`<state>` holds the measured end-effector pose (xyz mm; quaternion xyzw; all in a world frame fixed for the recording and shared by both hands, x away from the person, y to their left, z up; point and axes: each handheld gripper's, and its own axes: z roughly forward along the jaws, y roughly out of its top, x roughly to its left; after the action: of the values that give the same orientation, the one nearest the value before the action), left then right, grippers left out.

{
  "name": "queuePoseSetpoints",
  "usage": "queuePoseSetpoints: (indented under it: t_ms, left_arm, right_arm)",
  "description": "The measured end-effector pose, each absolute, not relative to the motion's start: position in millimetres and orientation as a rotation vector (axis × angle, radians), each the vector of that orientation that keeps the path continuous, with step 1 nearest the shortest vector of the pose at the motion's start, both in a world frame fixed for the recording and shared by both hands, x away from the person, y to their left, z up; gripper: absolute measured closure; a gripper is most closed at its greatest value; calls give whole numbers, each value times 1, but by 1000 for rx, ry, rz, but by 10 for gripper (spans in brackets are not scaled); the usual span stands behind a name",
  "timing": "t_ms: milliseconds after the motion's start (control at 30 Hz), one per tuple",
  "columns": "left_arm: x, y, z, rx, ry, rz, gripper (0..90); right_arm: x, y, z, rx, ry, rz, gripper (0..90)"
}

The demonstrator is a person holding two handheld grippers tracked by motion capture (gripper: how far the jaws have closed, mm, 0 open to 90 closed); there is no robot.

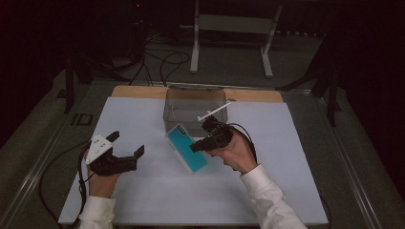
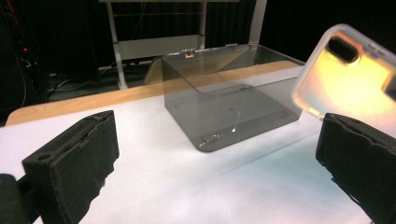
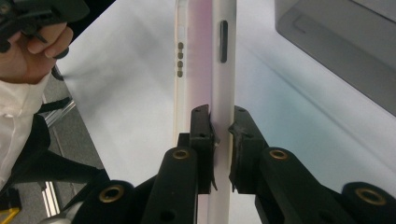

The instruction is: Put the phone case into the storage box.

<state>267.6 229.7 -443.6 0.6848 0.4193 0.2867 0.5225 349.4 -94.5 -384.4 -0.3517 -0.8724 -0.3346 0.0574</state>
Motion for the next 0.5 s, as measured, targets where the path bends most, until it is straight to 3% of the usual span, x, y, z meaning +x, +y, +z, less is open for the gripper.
queuePoseSetpoints:
  t_ms: [500]
  left_arm:
    - [247,236,-475,1673,1016,721,2]
  right_arm:
    - [349,-97,-380,-1092,-2652,-1040,820]
